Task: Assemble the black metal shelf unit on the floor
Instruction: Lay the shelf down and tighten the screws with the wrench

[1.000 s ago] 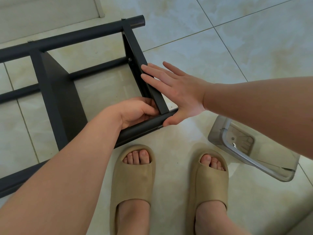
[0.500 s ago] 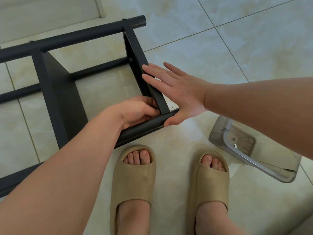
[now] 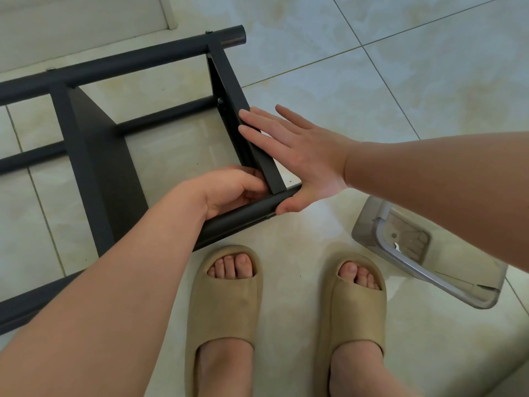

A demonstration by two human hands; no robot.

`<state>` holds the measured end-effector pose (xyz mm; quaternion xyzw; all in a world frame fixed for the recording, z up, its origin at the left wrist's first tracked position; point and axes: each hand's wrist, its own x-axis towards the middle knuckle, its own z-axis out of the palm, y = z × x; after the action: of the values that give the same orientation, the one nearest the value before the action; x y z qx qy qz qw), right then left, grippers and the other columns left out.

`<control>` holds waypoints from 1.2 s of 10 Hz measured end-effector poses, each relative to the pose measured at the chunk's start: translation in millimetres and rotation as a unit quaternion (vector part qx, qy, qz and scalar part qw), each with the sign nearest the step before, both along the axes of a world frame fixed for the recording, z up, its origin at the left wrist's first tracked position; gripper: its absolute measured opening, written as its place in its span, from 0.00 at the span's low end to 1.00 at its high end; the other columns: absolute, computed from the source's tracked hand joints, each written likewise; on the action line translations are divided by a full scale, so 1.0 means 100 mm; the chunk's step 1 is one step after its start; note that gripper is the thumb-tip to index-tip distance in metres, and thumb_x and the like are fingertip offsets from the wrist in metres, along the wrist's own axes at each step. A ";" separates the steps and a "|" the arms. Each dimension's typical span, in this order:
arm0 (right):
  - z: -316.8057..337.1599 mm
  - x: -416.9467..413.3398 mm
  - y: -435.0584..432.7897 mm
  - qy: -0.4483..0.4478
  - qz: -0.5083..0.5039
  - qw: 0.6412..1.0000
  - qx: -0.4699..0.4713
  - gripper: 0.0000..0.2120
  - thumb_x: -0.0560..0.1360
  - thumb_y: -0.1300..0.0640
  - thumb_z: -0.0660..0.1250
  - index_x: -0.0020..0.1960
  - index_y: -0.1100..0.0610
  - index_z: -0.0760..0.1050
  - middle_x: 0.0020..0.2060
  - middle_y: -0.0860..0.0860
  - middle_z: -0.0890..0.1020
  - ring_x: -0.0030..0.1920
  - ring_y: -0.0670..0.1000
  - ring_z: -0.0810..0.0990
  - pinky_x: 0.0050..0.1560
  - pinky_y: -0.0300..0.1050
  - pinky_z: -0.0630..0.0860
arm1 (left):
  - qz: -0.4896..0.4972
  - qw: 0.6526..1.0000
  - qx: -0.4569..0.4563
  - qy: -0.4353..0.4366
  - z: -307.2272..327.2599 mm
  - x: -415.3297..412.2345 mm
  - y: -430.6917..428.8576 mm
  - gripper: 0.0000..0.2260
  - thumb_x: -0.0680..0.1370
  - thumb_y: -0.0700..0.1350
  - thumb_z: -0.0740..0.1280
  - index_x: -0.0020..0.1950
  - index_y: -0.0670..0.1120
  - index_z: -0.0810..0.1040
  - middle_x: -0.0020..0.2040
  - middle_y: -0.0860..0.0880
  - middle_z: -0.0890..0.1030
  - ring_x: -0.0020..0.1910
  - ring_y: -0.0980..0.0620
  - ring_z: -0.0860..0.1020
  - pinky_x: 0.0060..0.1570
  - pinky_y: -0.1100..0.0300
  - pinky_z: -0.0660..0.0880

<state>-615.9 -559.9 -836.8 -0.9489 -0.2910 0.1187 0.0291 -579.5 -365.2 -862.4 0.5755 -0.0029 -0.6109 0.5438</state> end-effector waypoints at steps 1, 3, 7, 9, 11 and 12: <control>0.01 0.00 0.00 0.003 0.000 1.000 -0.002 0.61 0.66 0.22 0.58 0.82 0.61 0.42 0.82 0.59 0.44 0.82 0.57 0.42 0.80 0.59 0.40 | 0.006 1.000 0.028 -0.009 0.00 0.00 -0.01 0.05 0.77 0.35 0.66 0.48 0.38 0.82 0.44 0.37 0.84 0.39 0.45 0.84 0.40 0.56 0.82; 0.01 0.00 0.00 0.002 0.000 1.000 0.003 0.61 0.66 0.22 0.57 0.83 0.61 0.42 0.82 0.59 0.44 0.82 0.57 0.42 0.80 0.59 0.40 | 0.009 0.998 0.054 -0.021 0.02 0.02 -0.01 0.03 0.76 0.35 0.69 0.46 0.39 0.83 0.43 0.38 0.85 0.38 0.45 0.85 0.35 0.58 0.81; 0.02 0.00 0.01 0.009 -0.003 1.000 0.005 0.61 0.66 0.22 0.58 0.83 0.60 0.41 0.82 0.59 0.44 0.82 0.56 0.41 0.80 0.59 0.39 | -0.006 0.999 0.049 -0.024 0.06 0.08 -0.05 0.08 0.76 0.29 0.64 0.43 0.39 0.81 0.37 0.41 0.84 0.34 0.48 0.84 0.32 0.60 0.79; 0.01 0.00 0.01 0.005 -0.003 1.000 0.003 0.61 0.66 0.22 0.58 0.83 0.60 0.42 0.82 0.59 0.44 0.82 0.57 0.42 0.80 0.59 0.40 | 0.008 1.000 0.022 0.019 -0.01 0.02 -0.02 0.07 0.78 0.35 0.64 0.50 0.37 0.82 0.47 0.37 0.85 0.43 0.45 0.84 0.43 0.55 0.83; 0.02 0.00 0.01 0.003 -0.003 1.000 0.002 0.61 0.66 0.22 0.58 0.83 0.60 0.42 0.82 0.59 0.45 0.82 0.57 0.42 0.80 0.59 0.41 | 0.002 1.000 0.022 -0.022 -0.05 0.02 -0.01 0.07 0.78 0.36 0.66 0.53 0.36 0.82 0.50 0.38 0.85 0.46 0.45 0.84 0.48 0.53 0.83; 0.02 -0.01 0.01 0.005 -0.005 1.000 -0.003 0.61 0.66 0.22 0.58 0.83 0.60 0.41 0.82 0.58 0.44 0.82 0.57 0.42 0.80 0.59 0.41 | -0.006 1.000 0.025 -0.014 -0.06 0.02 0.00 0.08 0.78 0.35 0.67 0.55 0.35 0.81 0.51 0.35 0.84 0.47 0.42 0.83 0.52 0.50 0.81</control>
<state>-616.7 -558.7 -834.9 -0.9496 -0.2862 0.1244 0.0284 -577.6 -365.2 -868.3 0.5978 0.0013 -0.6058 0.5251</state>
